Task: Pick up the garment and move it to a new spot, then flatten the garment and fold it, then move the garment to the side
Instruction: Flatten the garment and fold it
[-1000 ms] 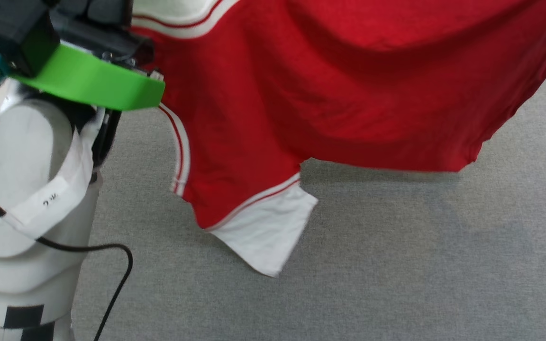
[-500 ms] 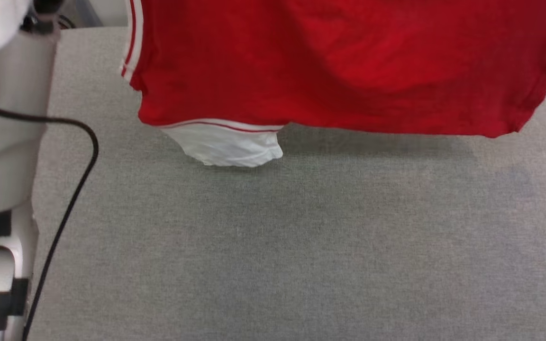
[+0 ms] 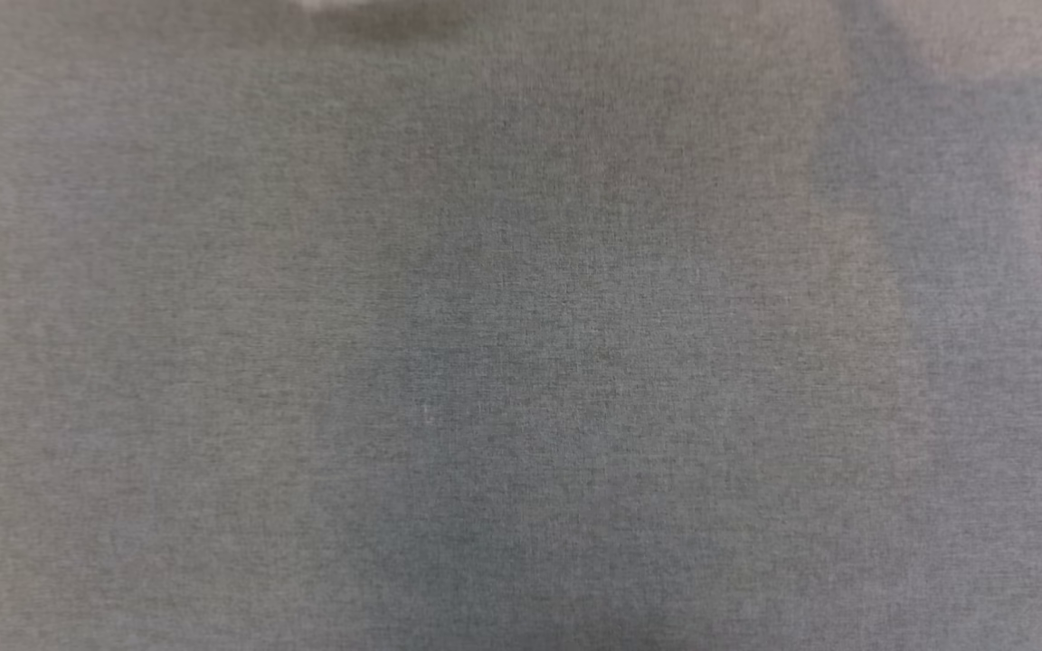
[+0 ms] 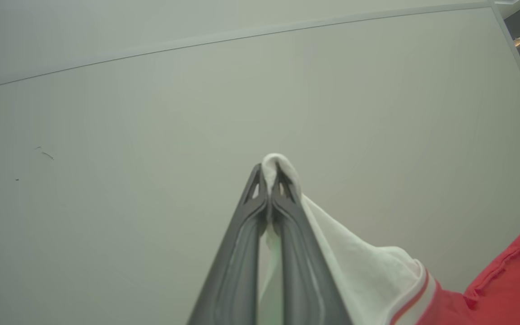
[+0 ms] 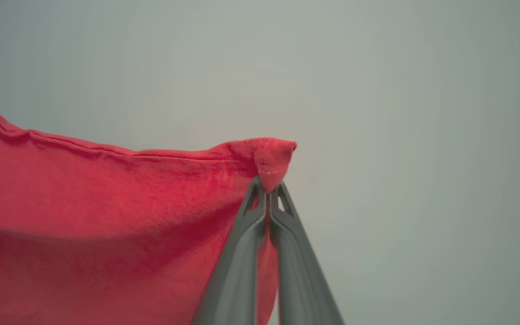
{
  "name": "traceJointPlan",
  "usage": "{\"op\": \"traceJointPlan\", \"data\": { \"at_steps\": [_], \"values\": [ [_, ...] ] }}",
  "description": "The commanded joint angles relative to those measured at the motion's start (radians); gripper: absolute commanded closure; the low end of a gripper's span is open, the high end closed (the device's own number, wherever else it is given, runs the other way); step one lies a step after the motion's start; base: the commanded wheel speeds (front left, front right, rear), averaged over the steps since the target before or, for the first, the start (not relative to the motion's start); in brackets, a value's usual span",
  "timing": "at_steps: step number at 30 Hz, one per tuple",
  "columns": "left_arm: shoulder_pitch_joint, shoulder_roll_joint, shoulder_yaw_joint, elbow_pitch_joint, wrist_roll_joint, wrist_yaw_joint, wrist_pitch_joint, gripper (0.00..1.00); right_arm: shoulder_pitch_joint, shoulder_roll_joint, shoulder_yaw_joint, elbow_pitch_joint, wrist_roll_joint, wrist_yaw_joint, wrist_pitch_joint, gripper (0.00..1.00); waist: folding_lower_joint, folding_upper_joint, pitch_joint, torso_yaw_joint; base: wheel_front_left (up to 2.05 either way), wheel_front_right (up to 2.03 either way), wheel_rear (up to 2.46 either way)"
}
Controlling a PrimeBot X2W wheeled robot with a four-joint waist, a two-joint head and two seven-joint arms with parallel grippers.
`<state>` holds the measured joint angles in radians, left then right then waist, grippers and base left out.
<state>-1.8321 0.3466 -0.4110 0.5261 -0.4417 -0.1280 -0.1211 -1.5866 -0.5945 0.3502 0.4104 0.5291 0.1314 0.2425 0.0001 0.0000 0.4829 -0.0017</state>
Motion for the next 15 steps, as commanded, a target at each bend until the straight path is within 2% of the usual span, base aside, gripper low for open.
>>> {"op": "traceJointPlan", "data": {
  "at_steps": [1,8,15],
  "values": [
    [-0.047,0.004,-0.012,0.025,-0.012,-0.003,-0.009,1.00,-0.040,0.012,0.008,0.028,-0.014,-0.001,-0.024,1.00,-0.0001,0.0000,0.053,-0.017,0.00,0.00,0.00],
    [-0.182,0.027,-0.090,0.142,-0.044,-0.003,-0.055,1.00,-0.188,0.062,0.059,0.198,-0.034,-0.001,-0.118,1.00,-0.0001,0.0000,0.111,-0.028,0.00,0.00,0.00],
    [-0.162,0.033,-0.153,0.230,-0.106,-0.003,-0.102,1.00,-0.195,0.102,0.126,0.315,-0.007,-0.001,-0.187,1.00,-0.0001,0.0000,0.187,-0.025,0.00,0.00,0.00]
  ]
}}
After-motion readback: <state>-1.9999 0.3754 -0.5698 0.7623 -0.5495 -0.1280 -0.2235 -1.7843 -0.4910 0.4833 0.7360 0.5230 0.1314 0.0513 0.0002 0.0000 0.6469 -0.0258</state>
